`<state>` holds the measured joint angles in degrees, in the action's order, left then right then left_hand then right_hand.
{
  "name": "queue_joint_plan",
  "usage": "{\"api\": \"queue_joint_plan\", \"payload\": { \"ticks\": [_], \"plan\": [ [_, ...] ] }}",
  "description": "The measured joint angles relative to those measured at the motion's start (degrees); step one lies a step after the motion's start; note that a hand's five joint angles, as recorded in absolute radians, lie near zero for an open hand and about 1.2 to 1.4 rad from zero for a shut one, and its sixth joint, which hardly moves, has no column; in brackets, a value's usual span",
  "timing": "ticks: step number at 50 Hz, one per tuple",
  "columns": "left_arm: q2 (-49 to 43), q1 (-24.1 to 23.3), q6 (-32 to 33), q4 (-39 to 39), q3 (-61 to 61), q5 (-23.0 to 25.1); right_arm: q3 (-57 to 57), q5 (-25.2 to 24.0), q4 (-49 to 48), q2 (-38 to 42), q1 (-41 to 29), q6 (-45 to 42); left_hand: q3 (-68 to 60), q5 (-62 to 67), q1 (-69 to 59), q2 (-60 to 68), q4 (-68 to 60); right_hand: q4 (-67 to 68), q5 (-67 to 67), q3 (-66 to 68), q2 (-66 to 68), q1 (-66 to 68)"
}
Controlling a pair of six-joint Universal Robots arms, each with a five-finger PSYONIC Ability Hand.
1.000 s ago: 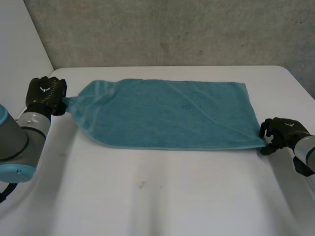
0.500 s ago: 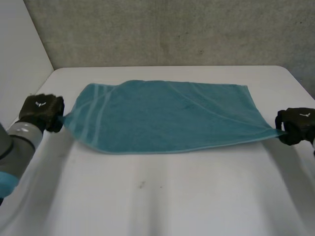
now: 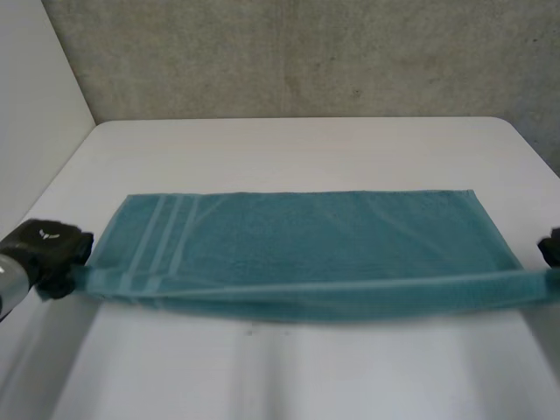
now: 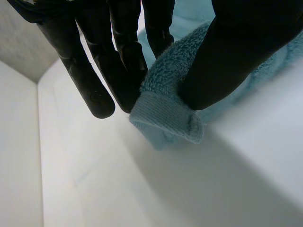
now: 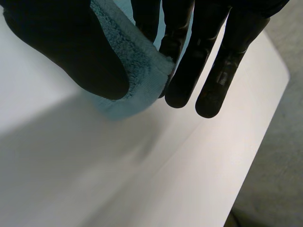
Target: Fold the laundry
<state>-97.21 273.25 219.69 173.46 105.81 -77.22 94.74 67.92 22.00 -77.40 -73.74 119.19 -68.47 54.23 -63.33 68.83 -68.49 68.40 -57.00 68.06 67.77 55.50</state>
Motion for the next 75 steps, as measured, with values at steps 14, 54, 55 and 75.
{"api": "queue_joint_plan", "payload": {
  "ticks": [14, 54, 55, 75],
  "plan": [
    [-22.0, -8.2, -5.8, 16.3, -19.3, -2.9, -19.5, 9.0, -15.7, 21.4, -14.1, 14.0, 0.0, 0.0, 0.0, 0.0, 0.0, 0.0, -0.1, 0.1, 0.0, 0.0],
    [-36.7, -13.2, -6.3, 26.6, -36.8, -8.9, -43.8, 23.5, -36.7, 38.9, -22.1, 25.5, 56.0, -51.5, 52.0, -56.9, 56.6, -54.8, 53.1, -55.6, -54.9, -43.4],
    [-34.0, -13.2, -6.4, 26.8, -34.6, -8.9, -41.8, 23.4, -36.6, 35.4, -21.9, 28.1, 56.0, -51.5, 52.0, -56.9, 56.6, -54.8, 53.1, -55.6, -54.9, -43.4],
    [-11.1, -14.1, -14.1, 26.9, -8.2, -8.5, -18.2, 10.2, -18.5, 12.6, -14.6, 35.9, 56.0, -51.5, 52.0, -57.0, 56.6, -51.6, 49.6, -51.2, -50.9, -41.0]
  ]
}}
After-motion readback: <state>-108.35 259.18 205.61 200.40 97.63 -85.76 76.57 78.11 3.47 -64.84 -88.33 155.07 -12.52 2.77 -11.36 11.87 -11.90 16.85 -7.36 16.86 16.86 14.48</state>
